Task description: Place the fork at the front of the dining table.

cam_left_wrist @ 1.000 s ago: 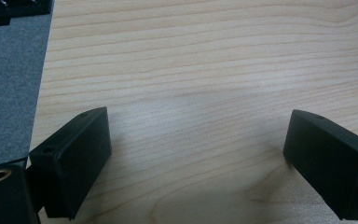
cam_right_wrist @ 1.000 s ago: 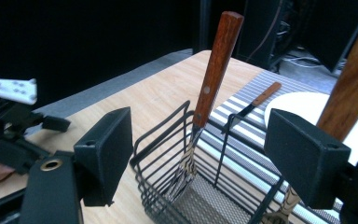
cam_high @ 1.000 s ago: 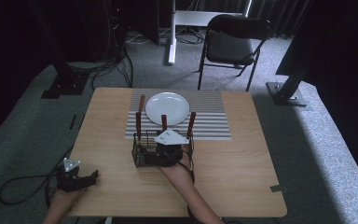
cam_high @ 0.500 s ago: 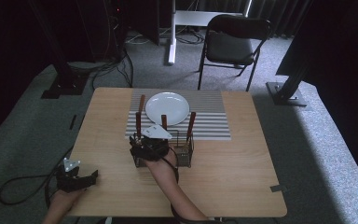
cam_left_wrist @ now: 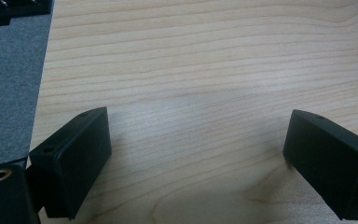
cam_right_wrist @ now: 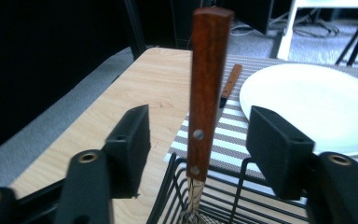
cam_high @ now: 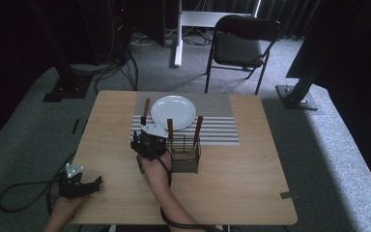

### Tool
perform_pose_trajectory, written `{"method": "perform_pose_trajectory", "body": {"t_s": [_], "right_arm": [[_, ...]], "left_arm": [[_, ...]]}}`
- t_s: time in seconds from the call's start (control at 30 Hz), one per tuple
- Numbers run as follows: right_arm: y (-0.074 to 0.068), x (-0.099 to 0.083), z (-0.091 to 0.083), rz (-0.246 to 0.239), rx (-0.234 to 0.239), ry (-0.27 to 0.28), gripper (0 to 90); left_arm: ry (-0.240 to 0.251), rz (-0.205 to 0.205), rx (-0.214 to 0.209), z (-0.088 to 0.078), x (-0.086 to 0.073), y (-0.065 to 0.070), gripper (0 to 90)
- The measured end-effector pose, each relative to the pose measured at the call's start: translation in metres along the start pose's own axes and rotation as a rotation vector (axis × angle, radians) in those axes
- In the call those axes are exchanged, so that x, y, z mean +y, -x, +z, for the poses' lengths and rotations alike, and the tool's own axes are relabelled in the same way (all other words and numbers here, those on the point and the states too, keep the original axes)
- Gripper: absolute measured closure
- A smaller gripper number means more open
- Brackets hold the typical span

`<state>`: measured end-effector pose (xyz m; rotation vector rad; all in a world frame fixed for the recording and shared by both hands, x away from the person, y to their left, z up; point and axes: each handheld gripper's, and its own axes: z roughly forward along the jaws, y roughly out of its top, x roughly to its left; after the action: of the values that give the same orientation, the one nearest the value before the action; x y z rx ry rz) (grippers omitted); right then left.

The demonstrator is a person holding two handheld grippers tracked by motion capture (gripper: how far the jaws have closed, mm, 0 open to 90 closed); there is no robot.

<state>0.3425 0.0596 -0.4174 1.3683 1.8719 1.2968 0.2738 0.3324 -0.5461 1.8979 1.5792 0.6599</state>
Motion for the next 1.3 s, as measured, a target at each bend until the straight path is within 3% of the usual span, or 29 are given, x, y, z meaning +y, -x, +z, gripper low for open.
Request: {"method": "perform_pose_trajectory", "body": {"t_s": [0.23, 0.47, 0.8, 1.3], "right_arm": [[-0.001, 0.003, 0.01, 0.067, -0.048, 0.0, 50.1], [-0.001, 0.002, 0.012, 0.059, -0.073, -0.017, 62.9], [-0.004, -0.004, 0.017, 0.041, -0.063, -0.044, 75.3], [-0.009, -0.006, 0.014, -0.012, -0.057, -0.022, 76.0]], "left_arm": [[-0.001, 0.0, 0.0, 0.0, 0.0, 0.0, 7.4], [-0.001, 0.0, 0.001, 0.0, 0.0, 0.0, 7.4], [-0.001, 0.001, 0.001, 0.0, 0.0, 0.0, 7.4], [-0.003, 0.001, 0.0, 0.0, 0.0, 0.0, 7.4]]}}
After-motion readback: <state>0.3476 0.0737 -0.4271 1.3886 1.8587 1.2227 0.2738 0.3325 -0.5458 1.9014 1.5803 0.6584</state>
